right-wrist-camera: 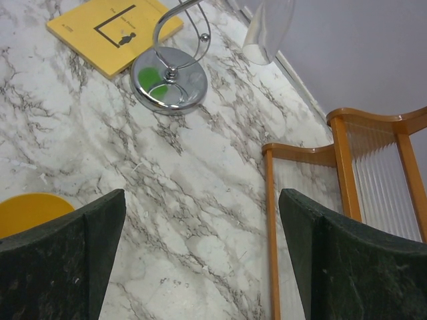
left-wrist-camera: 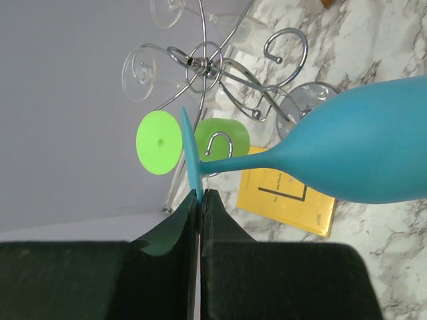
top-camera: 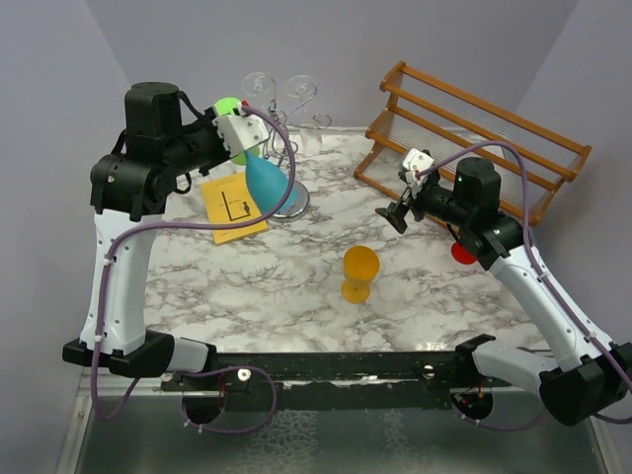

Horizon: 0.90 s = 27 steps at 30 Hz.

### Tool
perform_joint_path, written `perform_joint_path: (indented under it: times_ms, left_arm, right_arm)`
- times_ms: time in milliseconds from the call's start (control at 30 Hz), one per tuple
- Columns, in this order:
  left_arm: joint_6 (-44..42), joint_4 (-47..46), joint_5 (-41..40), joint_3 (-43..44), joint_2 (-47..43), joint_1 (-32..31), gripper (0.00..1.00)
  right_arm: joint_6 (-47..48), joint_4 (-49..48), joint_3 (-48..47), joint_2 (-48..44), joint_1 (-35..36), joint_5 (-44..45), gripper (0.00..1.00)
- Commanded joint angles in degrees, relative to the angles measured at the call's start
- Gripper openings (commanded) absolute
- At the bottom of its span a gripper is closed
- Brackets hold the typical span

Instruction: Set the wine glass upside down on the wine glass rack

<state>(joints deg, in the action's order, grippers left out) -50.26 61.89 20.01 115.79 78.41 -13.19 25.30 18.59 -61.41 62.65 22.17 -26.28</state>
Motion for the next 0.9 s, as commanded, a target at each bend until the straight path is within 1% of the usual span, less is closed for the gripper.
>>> perform_joint_path:
  times_ms: [0, 67, 267, 533, 633, 867]
  left_arm:
    - [-8.18, -1.2, -5.1, -1.38, -0.98, -0.06, 0.0]
    - [-10.99, -2.45, -5.61, -2.55, -0.67, -0.2, 0.0]
    - [-21.34, -1.33, -5.08, -3.71, 1.27, -1.25, 0.0]
    - [-26.06, -3.4, -4.01, -5.5, 3.79, -3.09, 0.0]
    - [-26.82, -5.79, -3.65, -7.03, 4.31, -3.59, 0.0]
    - [-26.73, -10.23, -7.71, -9.31, 5.45, -5.01, 0.0]
  right_arm:
    - [-0.29, -1.96, 0.77, -0.4, 0.16, -0.88, 0.97]
    - [0.13, -1.98, 0.97, -0.29, 0.2, -0.85, 0.97]
    - [0.49, -2.15, 1.49, -0.85, 0.15, -0.12, 0.97]
    - [0.81, -1.98, 1.51, -0.62, 0.14, 0.59, 0.97]
    - [1.26, -2.23, 1.97, -0.62, 0.15, 0.66, 0.97]
    - [1.5, -2.15, 2.08, -0.38, 0.14, 0.45, 0.97]
